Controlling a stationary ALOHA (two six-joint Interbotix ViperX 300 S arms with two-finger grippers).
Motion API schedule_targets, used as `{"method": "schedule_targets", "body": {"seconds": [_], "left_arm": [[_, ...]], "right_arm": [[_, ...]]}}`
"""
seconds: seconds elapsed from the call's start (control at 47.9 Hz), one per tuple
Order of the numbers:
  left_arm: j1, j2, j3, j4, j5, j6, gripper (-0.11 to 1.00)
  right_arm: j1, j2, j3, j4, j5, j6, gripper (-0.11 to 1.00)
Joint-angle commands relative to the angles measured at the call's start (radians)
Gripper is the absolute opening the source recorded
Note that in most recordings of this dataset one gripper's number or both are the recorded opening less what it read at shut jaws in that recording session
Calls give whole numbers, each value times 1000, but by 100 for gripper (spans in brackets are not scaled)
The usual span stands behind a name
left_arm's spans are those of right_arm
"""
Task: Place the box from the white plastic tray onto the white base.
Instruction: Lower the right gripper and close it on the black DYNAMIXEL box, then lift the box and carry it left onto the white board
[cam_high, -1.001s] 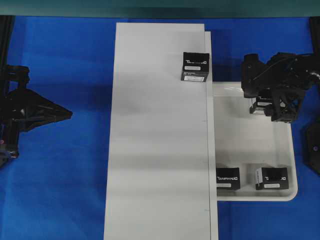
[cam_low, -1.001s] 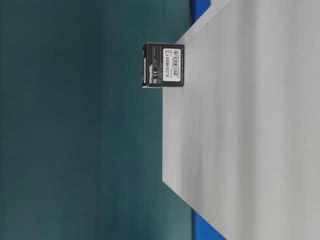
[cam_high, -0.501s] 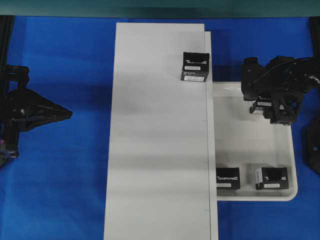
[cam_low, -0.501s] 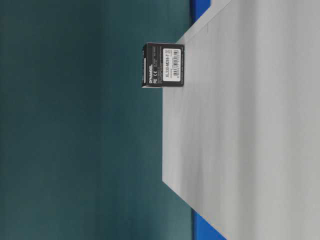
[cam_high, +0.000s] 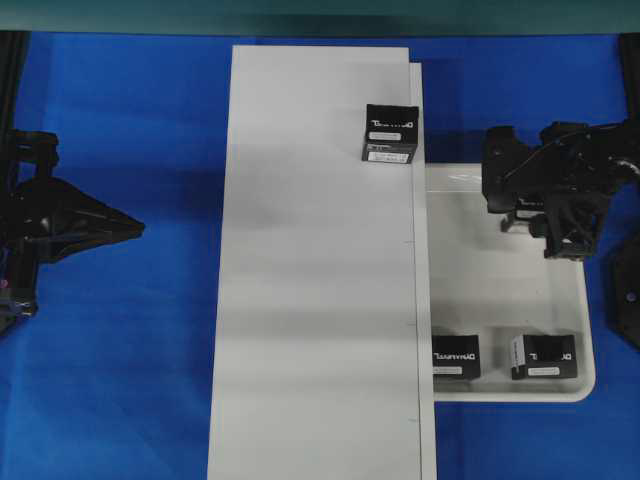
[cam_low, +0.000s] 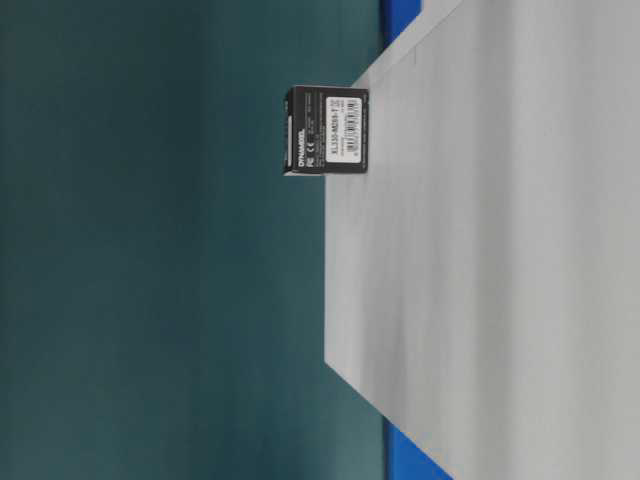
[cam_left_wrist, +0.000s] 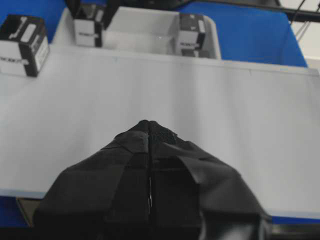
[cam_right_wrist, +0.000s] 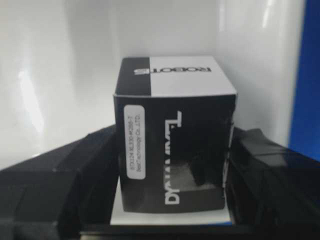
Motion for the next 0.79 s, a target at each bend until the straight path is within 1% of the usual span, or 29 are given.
{"method": "schedule_targets", "body": {"seconds": [0.0, 0.104, 0.209, 0.313, 0.459, 0.668, 0.772], "left_arm": [[2, 5, -25, 0, -8, -2, -7], [2, 6, -25, 2, -5, -2, -7], [2, 6, -25, 2, -5, -2, -7], [2, 6, -25, 2, -5, -2, -7], [2, 6, -25, 2, -5, -2, -7], [2, 6, -26, 2, -9, -2, -7], [2, 6, -26, 0, -9, -2, -7]], "right_arm": [[9, -14, -11, 15, 17, 3, 59], [9, -48, -31, 48, 61, 3, 59], [9, -94, -72, 66, 146, 2, 59], [8, -146, -140, 71, 268, 3, 59], [9, -225, -268, 72, 482, 9, 59], [3, -321, -430, 69, 687, 100, 59], [3, -368, -474, 67, 712, 117, 59]]}}
